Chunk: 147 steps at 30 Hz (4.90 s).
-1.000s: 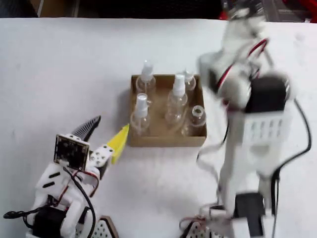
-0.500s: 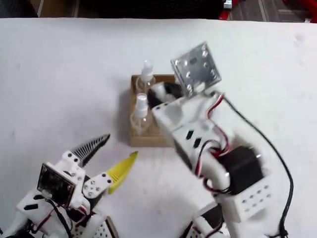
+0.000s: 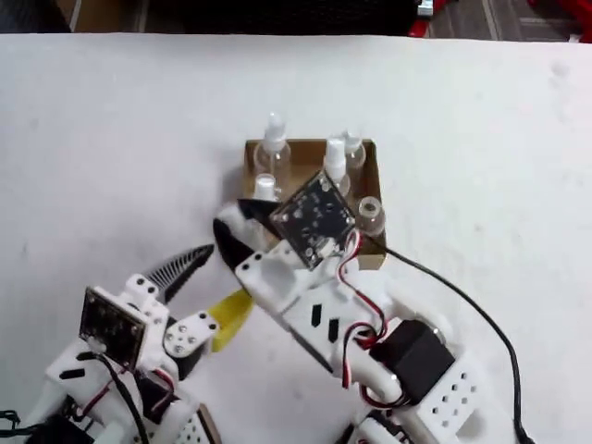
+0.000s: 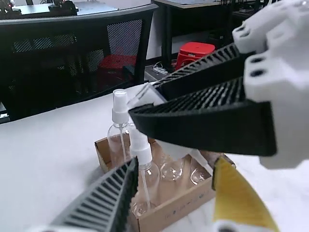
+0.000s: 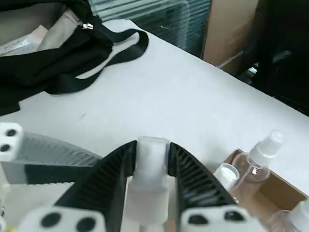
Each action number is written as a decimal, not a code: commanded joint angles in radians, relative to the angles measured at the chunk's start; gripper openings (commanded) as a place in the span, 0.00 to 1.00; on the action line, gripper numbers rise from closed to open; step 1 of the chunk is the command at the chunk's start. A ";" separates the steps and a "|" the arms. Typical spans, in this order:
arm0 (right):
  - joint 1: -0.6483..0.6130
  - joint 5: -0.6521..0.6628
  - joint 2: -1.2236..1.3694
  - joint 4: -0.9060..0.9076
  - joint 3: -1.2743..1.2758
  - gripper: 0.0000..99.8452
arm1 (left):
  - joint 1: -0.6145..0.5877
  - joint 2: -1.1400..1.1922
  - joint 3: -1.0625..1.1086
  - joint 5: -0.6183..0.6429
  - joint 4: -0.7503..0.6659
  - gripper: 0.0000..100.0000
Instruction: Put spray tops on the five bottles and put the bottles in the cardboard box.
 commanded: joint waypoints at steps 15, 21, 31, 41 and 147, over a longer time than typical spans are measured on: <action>0.001 0.032 -0.025 0.157 -0.153 0.02 | -0.182 0.008 0.181 0.025 -0.250 0.24; 0.061 0.038 -0.027 0.127 -0.163 0.02 | -0.182 0.008 0.181 0.025 -0.245 0.24; 0.404 0.046 0.147 0.245 -0.635 0.02 | -0.185 0.008 0.187 0.018 -0.192 0.24; 0.684 0.153 0.542 0.667 -1.165 0.02 | -0.294 0.008 0.290 0.023 -0.302 0.24; 0.638 0.123 -0.139 -0.219 0.456 0.02 | -0.328 0.008 0.377 0.015 -0.402 0.23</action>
